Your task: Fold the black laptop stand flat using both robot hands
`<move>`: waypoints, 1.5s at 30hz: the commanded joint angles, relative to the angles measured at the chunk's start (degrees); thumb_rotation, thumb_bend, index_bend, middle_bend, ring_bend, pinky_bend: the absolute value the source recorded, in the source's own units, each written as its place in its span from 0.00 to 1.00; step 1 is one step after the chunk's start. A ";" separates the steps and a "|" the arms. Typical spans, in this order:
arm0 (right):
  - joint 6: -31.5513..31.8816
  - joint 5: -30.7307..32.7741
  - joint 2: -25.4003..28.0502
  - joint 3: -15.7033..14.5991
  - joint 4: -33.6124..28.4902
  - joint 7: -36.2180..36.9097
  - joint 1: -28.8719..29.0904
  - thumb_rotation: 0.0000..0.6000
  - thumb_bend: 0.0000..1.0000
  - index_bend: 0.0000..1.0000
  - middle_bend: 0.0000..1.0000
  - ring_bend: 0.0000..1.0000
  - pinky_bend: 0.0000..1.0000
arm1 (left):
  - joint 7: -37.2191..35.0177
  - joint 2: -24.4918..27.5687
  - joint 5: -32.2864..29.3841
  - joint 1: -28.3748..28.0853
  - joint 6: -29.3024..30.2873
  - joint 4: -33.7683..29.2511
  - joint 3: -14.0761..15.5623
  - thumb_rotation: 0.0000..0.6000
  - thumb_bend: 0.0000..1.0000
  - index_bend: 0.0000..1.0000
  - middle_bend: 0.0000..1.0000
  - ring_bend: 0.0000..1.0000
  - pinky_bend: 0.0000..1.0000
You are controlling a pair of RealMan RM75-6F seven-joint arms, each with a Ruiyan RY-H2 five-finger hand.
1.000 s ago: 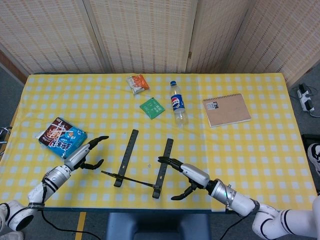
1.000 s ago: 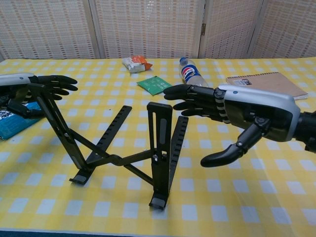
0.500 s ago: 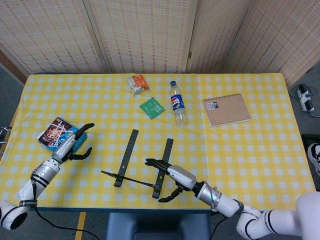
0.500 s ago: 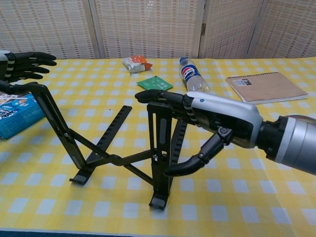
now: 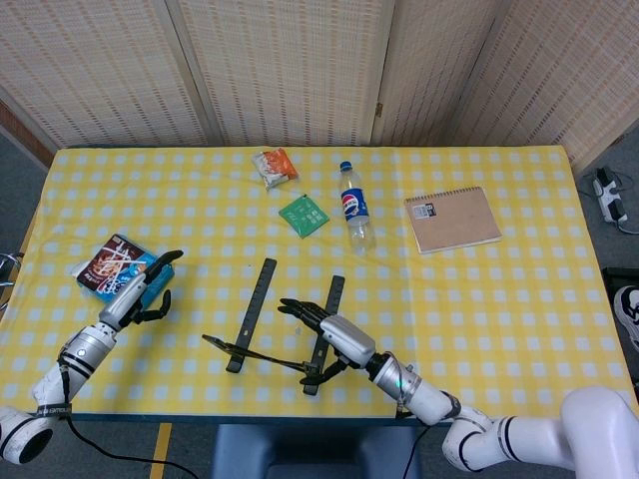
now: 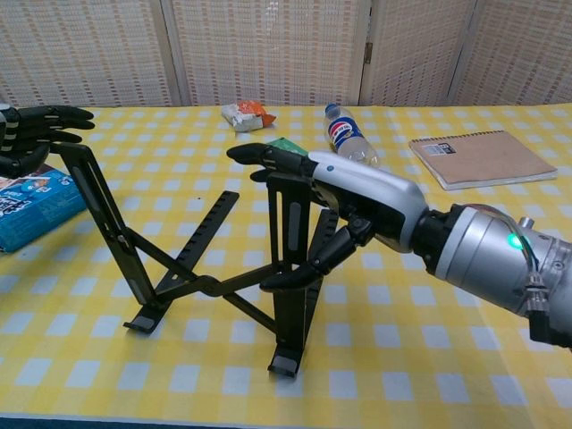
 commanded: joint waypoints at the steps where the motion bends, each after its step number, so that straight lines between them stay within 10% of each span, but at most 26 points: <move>1: 0.32 0.79 -0.39 0.68 0.61 0.07 -0.24 1.00 0.07 0.00 0.00 0.00 0.00 | -0.33 -0.18 0.34 0.07 -0.01 0.27 0.08 1.00 0.75 0.09 0.06 0.00 0.00; 24: 17.93 -0.06 15.24 -0.44 -5.30 7.31 -13.18 1.00 0.07 0.00 0.00 0.00 0.00 | 1.72 0.96 1.93 -1.54 -1.66 -0.53 -0.35 1.00 0.74 0.09 0.06 0.00 0.00; 30: 20.15 -6.32 19.47 -1.58 -7.93 -5.34 -13.60 1.00 0.07 0.00 0.00 0.00 0.00 | 13.61 -0.03 0.36 -4.20 -5.25 1.03 -1.66 1.00 0.72 0.09 0.06 0.00 0.00; 36: 14.35 -10.44 23.22 -2.96 -13.47 -23.15 -11.66 1.00 0.07 0.00 0.02 0.05 0.00 | 32.71 -4.79 -1.90 -7.33 -7.68 4.37 -3.61 1.00 0.47 0.09 0.06 0.00 0.00; 45: 3.15 -6.88 19.25 -0.68 -15.77 -42.28 -7.91 1.00 0.07 0.13 0.30 0.30 0.01 | 50.06 -15.20 -0.10 -12.09 -7.84 14.57 -4.42 1.00 0.26 0.06 0.06 0.00 0.00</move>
